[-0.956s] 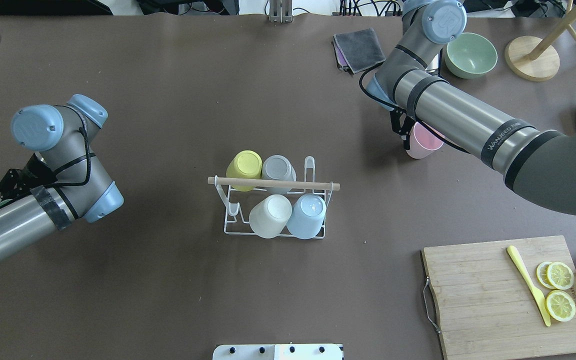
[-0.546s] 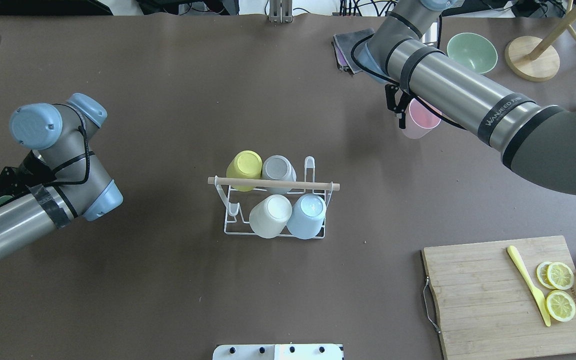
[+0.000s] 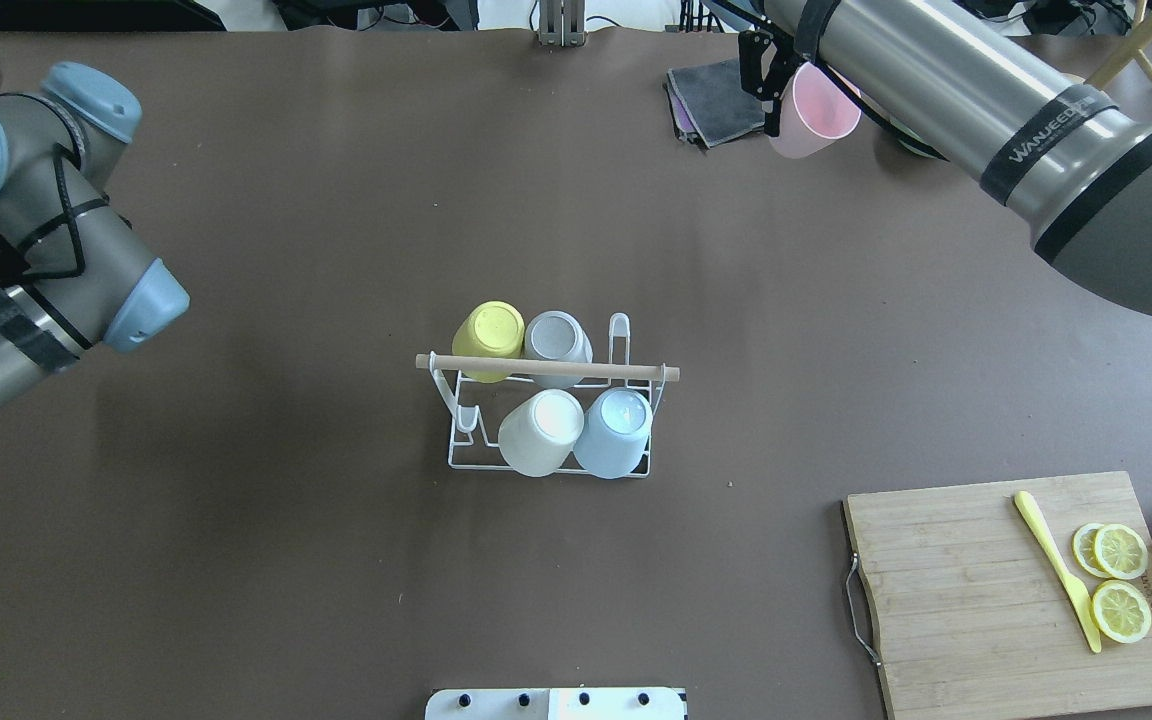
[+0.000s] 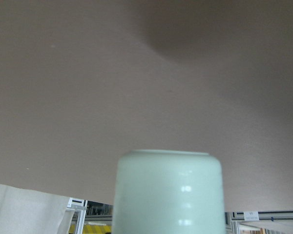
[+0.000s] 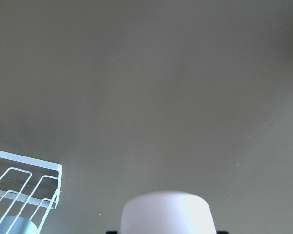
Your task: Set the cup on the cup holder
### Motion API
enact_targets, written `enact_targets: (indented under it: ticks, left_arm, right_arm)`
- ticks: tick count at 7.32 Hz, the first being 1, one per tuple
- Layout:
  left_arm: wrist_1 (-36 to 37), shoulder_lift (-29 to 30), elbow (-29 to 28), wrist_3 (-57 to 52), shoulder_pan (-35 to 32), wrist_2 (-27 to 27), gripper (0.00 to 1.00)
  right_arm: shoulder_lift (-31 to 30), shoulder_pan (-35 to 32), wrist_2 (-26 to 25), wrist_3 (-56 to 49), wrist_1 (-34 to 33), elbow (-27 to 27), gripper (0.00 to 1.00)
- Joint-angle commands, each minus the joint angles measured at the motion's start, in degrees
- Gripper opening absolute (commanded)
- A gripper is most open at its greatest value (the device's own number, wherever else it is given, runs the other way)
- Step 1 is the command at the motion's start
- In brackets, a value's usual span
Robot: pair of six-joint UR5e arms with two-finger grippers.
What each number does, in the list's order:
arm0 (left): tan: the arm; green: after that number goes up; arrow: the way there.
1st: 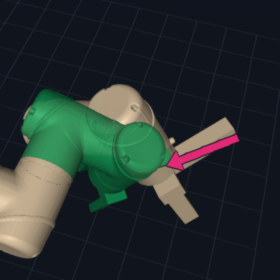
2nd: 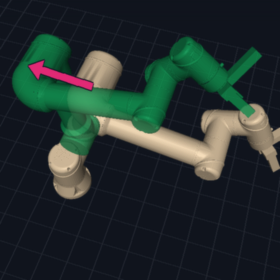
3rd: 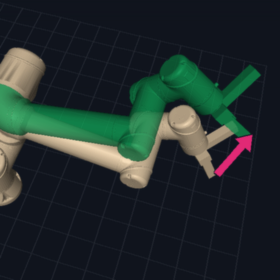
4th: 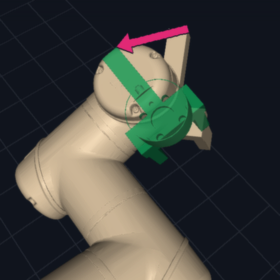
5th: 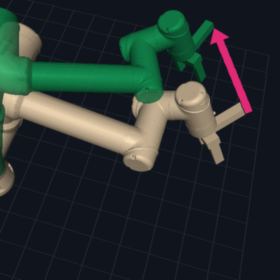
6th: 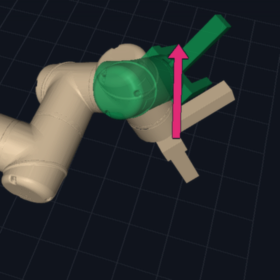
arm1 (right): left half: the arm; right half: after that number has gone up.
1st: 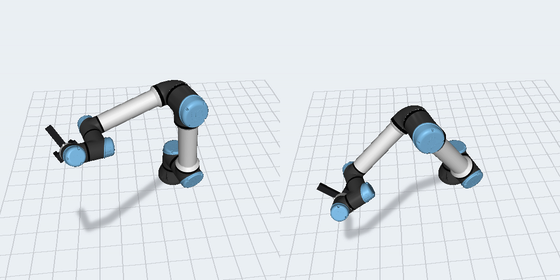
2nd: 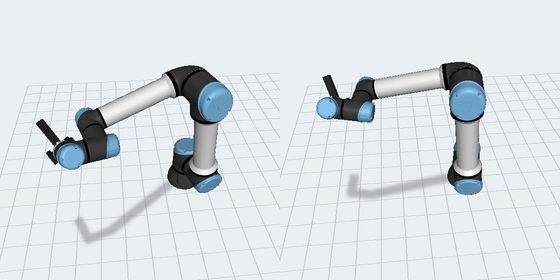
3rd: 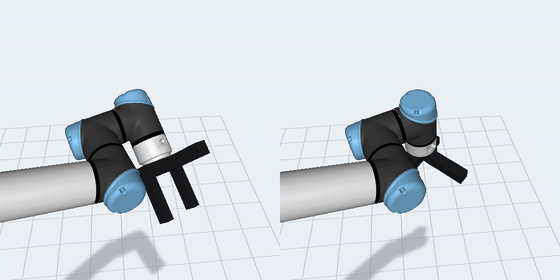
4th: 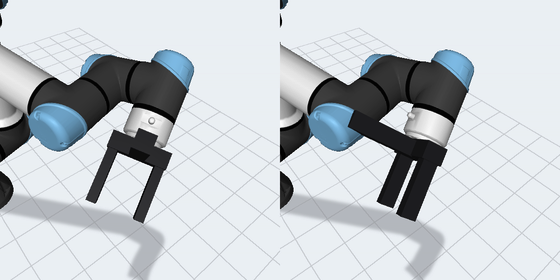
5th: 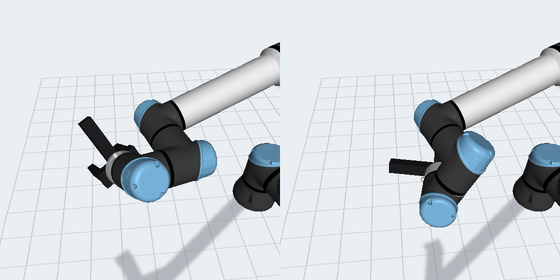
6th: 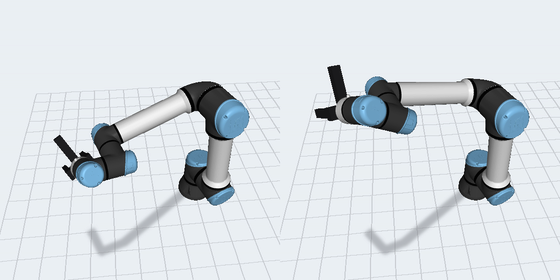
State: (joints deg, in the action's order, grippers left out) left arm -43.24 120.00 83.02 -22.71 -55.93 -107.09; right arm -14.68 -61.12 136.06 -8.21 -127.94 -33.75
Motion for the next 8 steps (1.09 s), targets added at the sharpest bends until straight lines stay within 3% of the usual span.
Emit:
enact_targets:
  ticks: [1, 3, 4, 6, 8]
  left_arm:
    - [-12.4, 0.0, 5.7, 4.7, -7.2, 0.0, 0.63]
    - [-26.2, -1.6, 8.9, 9.6, -8.6, 0.4, 0.63]
    - [-34.4, -2.7, 11.3, 11.9, -9.1, 2.8, 0.64]
    - [-51.0, -7.0, 16.0, 13.8, -8.7, 7.0, 0.64]
    - [-68.6, -11.4, 20.0, 14.2, -6.3, 12.2, 0.65]
  right_arm:
    - [-2.4, -0.8, -1.9, 0.9, 5.3, -11.1, 0.0]
    - [-5.9, 0.0, -2.8, 2.6, 16.0, -17.8, 0.0]
    - [-9.8, 0.5, -3.5, 4.3, 21.6, -24.1, 0.0]
    - [-15.2, 3.1, -13.7, 8.4, 29.5, -37.0, 0.0]
    - [-15.2, 3.2, -17.6, 14.3, 43.9, -37.0, 0.0]
